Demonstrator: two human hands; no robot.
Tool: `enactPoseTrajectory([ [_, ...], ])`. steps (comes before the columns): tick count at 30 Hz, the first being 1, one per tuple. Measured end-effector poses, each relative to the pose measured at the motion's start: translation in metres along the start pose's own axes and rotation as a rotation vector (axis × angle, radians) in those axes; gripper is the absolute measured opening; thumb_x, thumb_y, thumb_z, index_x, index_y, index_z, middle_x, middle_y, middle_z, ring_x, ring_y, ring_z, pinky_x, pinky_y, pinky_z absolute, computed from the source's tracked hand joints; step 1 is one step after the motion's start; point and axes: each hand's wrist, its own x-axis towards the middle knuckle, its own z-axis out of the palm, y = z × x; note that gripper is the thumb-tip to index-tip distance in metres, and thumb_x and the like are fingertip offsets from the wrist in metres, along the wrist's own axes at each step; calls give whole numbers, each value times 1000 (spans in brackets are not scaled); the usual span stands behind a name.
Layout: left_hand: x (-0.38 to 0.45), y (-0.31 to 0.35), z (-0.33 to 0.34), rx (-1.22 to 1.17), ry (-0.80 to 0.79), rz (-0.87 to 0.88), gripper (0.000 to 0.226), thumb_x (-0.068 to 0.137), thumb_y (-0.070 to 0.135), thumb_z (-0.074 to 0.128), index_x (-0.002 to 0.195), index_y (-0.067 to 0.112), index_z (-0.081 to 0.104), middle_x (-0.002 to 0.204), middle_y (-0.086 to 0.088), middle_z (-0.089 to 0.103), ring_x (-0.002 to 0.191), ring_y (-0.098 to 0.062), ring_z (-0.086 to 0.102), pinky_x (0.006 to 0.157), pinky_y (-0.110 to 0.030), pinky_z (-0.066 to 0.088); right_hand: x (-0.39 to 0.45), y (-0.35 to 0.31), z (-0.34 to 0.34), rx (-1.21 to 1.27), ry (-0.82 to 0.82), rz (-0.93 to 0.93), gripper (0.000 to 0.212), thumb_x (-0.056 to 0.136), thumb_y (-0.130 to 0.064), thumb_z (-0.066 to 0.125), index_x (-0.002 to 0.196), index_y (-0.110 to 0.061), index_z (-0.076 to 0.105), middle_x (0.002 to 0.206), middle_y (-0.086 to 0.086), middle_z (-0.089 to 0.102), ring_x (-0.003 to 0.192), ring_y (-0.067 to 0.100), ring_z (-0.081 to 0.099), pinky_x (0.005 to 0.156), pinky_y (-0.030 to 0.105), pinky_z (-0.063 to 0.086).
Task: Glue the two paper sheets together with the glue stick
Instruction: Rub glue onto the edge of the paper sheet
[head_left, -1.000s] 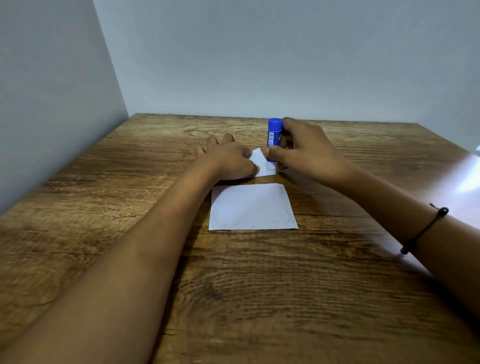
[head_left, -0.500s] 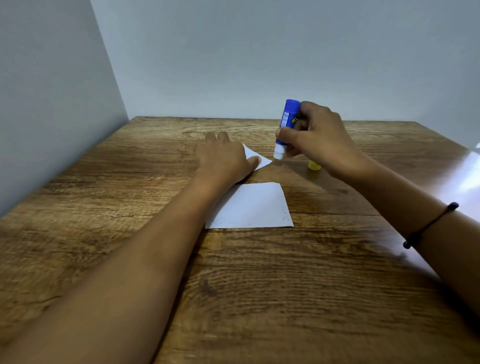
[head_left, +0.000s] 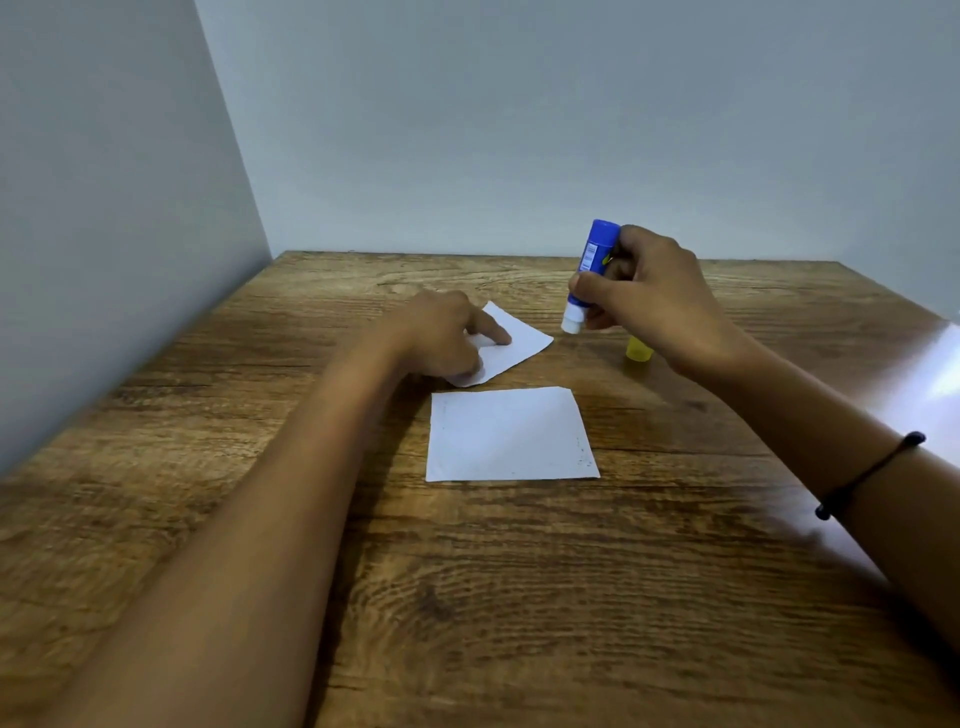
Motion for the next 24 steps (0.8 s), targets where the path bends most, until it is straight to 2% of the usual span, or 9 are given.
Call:
enactPoseTrajectory([
  [3,2,3,3,88,2,-7,45,85,22,52,125,42,48,135,-5,39,129,-30,29,102,-40,28,2,2,1,0,-8,12,20,79,-18,66,95,-11,56,91,22,64,80,32,68,73,45,58],
  [7,5,12,15,98,116,-40,38,86,37,51,123,32,52,127,-10,43,115,-31,45,88,-35,37,11,1,4,-17,-14,6,20,79,-19,66,95,-14,55,88,16,63,79,29,68,69,38,60],
  [11,9,30,31,189,255,-55,39,84,43,50,107,12,55,113,-15,52,101,-34,52,72,-36,36,21,-1,13,-38,-15,0,22,80,-17,65,97,-11,54,84,13,61,80,32,68,72,44,59],
  [14,11,34,32,152,329,-44,25,83,29,51,89,6,56,103,-16,58,94,-35,53,66,-34,35,26,0,23,-74,-23,-1,21,80,-17,64,97,-11,53,84,12,60,84,34,66,78,49,55],
  [15,12,32,28,95,316,-48,22,82,21,50,95,5,58,106,-16,60,97,-34,54,69,-34,38,28,1,26,-87,-23,1,22,80,-17,64,98,-10,53,84,11,59,85,34,65,80,49,54],
  [18,11,19,14,-19,166,-25,41,80,10,51,119,22,58,118,-12,54,107,-30,51,79,-29,38,33,4,34,-114,-16,14,25,81,-18,64,101,-11,51,89,9,59,86,32,64,83,48,54],
  [20,11,13,11,41,83,-6,45,81,13,53,122,31,55,121,-10,49,113,-31,45,88,-34,39,35,5,35,-112,-14,22,25,81,-17,64,102,-10,51,90,9,59,86,32,64,83,48,54],
  [22,13,11,14,86,83,-14,43,83,20,53,124,34,53,125,-8,47,119,-33,37,98,-42,36,37,6,35,-120,-8,29,27,81,-16,63,104,-8,52,90,10,58,87,33,64,83,48,53],
  [24,14,13,19,78,120,-15,38,86,25,52,124,29,53,124,-10,46,118,-34,38,97,-42,36,40,7,34,-126,5,29,28,81,-15,63,106,-6,52,91,11,58,88,34,64,83,48,53],
])
